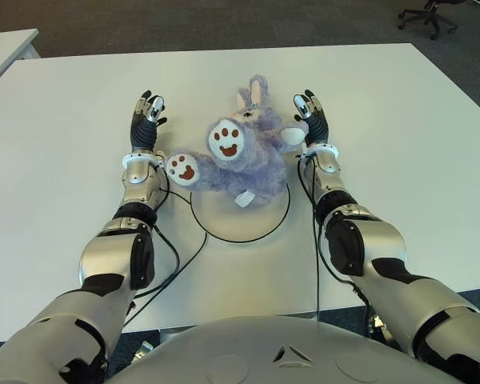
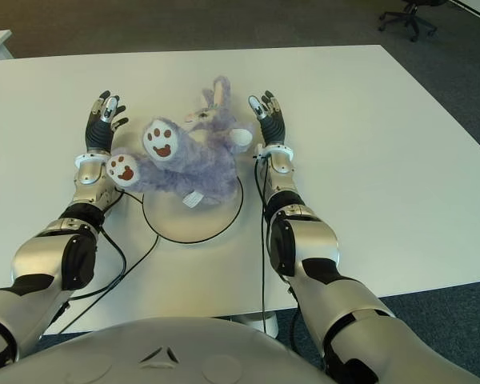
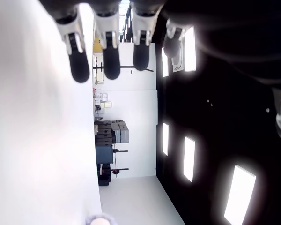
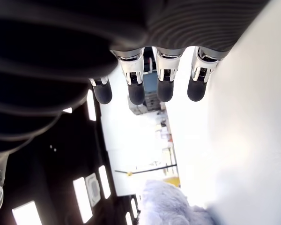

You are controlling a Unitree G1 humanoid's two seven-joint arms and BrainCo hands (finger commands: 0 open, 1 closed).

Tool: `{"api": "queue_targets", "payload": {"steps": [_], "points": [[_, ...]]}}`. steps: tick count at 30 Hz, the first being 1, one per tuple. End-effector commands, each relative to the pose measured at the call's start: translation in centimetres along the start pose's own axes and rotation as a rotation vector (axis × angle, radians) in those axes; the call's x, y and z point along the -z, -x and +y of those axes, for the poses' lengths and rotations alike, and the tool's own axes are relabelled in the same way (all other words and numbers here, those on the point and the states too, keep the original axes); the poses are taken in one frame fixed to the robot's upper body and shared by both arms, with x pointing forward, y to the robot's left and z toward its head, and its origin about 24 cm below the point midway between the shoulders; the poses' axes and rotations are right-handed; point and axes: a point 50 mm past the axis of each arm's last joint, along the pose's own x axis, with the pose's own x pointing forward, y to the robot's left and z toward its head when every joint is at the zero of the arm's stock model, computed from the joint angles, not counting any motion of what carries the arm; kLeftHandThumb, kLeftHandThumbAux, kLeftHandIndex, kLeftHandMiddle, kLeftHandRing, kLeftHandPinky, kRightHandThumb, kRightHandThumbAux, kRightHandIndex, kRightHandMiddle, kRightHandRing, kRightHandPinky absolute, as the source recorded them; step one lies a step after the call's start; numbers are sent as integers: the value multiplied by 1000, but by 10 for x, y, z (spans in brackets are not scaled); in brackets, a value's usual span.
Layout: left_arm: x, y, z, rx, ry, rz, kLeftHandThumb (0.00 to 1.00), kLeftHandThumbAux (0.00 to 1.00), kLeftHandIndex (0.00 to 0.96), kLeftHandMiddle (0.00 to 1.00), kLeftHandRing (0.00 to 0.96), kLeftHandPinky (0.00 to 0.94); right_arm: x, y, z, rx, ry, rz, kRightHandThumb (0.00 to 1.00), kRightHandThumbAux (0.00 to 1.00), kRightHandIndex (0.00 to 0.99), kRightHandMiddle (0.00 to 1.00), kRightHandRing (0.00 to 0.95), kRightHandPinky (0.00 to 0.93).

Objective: Put the doll into the plate.

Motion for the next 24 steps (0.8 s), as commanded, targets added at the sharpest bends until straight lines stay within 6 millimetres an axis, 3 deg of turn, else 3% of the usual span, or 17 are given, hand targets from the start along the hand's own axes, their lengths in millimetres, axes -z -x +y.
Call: {"api": "queue_targets", "payload": {"steps": [1, 6, 14, 24], "points": [[40, 29, 14, -50, -1, 156, 0, 384, 76, 136, 161, 238, 51, 26, -8, 35, -17, 212, 0, 523, 0, 12, 0, 0], [40, 28, 14, -52, -2, 160, 0, 385, 74, 136, 161, 202, 53, 27, -9, 41, -25, 231, 0, 523, 0, 8, 0, 0], [41, 27, 15, -59, -6, 176, 0, 387, 84, 148, 172, 255, 57, 28, -12, 65, -30, 260, 0, 537, 0, 15, 0, 0], [42, 27, 16, -52, -8, 190, 0, 393, 72, 146, 172, 223, 59, 29, -14, 100, -42, 290, 0, 573, 0, 18, 0, 0]]}}
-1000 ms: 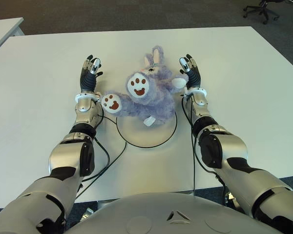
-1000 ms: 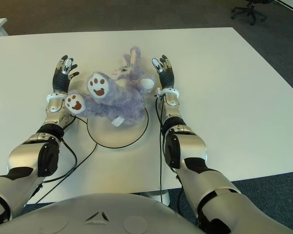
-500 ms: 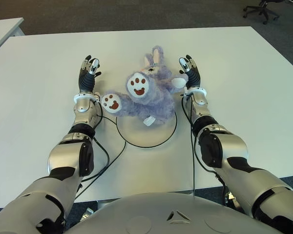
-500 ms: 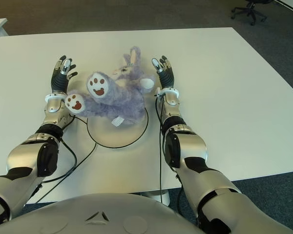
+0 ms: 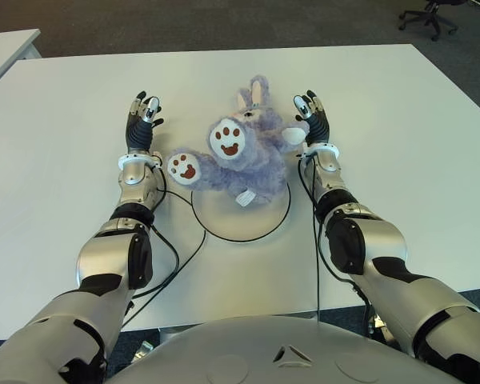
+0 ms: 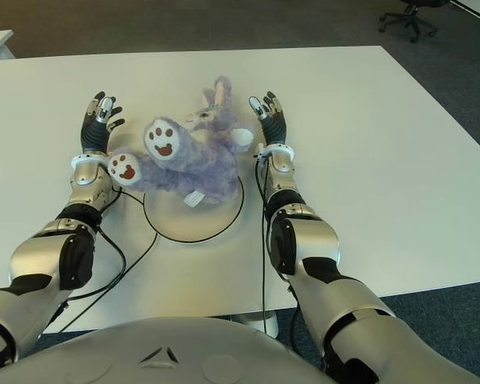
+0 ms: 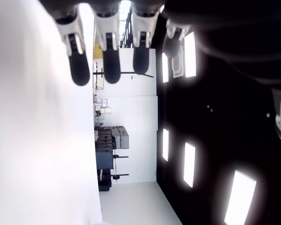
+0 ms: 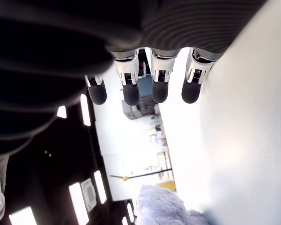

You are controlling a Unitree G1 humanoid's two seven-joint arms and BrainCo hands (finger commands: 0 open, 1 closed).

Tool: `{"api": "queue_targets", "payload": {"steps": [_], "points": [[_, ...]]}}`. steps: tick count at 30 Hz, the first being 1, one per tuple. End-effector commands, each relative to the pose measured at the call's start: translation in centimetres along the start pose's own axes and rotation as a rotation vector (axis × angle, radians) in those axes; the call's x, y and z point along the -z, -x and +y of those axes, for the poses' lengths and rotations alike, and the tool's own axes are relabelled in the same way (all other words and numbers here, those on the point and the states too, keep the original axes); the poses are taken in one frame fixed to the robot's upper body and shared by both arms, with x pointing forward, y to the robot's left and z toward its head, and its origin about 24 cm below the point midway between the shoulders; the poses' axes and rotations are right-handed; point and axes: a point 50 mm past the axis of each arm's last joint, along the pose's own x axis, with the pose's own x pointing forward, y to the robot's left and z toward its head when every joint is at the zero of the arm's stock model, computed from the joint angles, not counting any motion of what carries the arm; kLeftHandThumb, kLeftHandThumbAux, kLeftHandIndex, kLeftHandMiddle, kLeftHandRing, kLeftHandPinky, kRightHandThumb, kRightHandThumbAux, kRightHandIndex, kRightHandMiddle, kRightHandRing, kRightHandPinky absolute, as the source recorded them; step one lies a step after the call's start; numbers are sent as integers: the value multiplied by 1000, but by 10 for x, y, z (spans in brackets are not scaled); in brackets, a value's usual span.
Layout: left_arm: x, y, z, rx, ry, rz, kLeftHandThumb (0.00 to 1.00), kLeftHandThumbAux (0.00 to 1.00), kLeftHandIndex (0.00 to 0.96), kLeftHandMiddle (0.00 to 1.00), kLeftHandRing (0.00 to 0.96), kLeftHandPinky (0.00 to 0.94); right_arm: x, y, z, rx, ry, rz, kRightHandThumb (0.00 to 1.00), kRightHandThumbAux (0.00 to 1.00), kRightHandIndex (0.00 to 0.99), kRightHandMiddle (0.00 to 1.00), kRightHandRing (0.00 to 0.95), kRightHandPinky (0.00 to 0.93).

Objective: Put the doll into the plate.

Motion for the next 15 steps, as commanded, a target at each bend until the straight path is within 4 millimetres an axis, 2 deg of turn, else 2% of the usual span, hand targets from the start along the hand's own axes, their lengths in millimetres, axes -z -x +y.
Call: {"api": "queue_targets", "payload": {"steps": [1, 7, 15], "points": [[40, 26, 10, -28, -10, 172, 0, 395, 72, 146, 171, 221, 58, 27, -13, 67, -18, 257, 0, 574, 0, 18, 0, 0], [40, 25, 10, -32, -18, 168, 0, 403, 72, 146, 174, 254, 59, 28, -13, 77, -37, 264, 0, 586, 1, 21, 2, 0], [39, 24, 10, -34, -30, 173, 0, 434, 76, 168, 193, 251, 60, 29, -13, 84, -49, 270, 0, 594, 6, 30, 12, 0]]}}
